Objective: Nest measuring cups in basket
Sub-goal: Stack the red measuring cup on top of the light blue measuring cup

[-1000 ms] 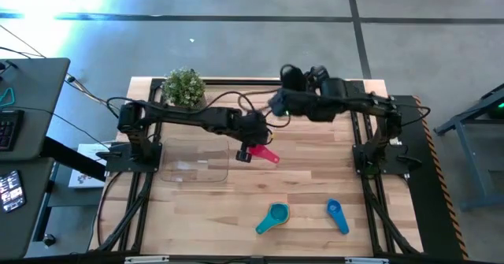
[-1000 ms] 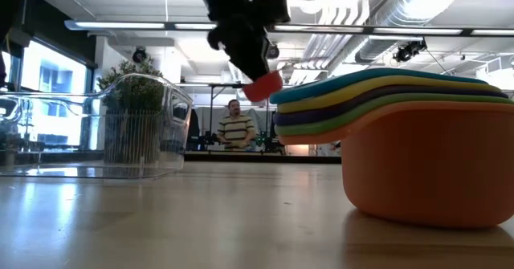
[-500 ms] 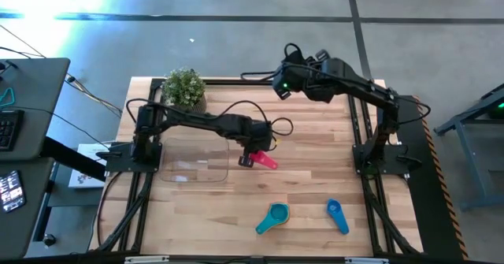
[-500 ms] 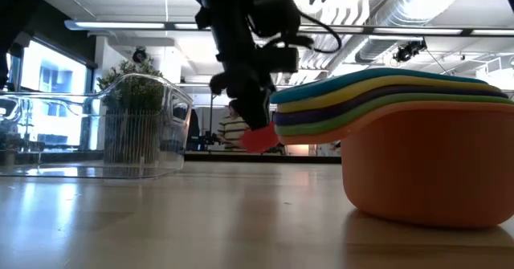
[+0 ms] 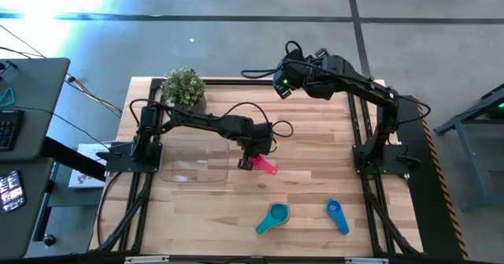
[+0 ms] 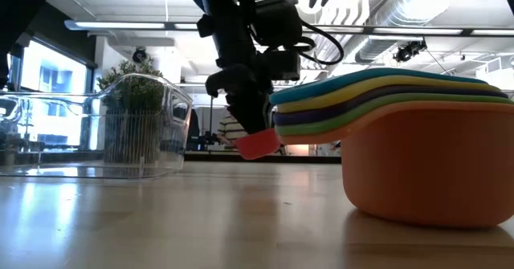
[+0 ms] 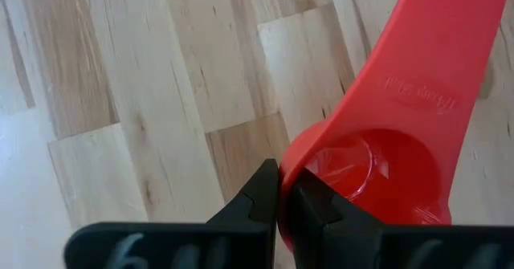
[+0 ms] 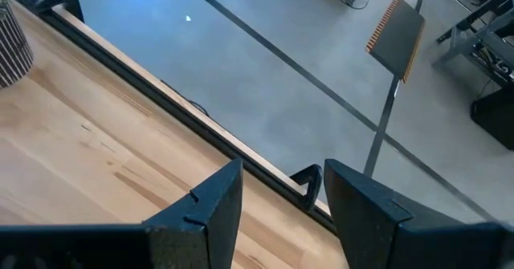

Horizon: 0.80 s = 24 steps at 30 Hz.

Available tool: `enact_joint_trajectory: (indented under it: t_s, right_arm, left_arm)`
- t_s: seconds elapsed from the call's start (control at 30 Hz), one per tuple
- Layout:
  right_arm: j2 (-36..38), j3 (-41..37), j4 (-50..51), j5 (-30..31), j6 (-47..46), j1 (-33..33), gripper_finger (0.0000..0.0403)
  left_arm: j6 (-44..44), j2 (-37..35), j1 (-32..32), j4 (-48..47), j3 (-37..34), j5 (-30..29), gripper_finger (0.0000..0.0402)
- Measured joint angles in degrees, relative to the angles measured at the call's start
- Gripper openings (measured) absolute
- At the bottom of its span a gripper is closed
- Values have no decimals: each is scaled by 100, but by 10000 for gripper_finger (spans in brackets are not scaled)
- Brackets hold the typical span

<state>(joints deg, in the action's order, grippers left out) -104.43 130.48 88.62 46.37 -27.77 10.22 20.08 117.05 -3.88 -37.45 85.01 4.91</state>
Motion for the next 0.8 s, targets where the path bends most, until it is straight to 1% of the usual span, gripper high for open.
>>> enact_joint_trajectory:
  t_s: [0.23, 0.53, 0.8]
  right_arm:
    - [-1, 0, 0, -7, -17, 0, 170]
    - [-1, 0, 0, -218, -3, 0, 170]
    - [-1, 0, 0, -229, 0, 0, 170]
  left_arm:
    - [120, 0, 0, -47, -2, -7, 7]
    - [119, -1, 0, -39, -2, -24, 38]
    - [103, -2, 0, -42, -2, -74, 55]
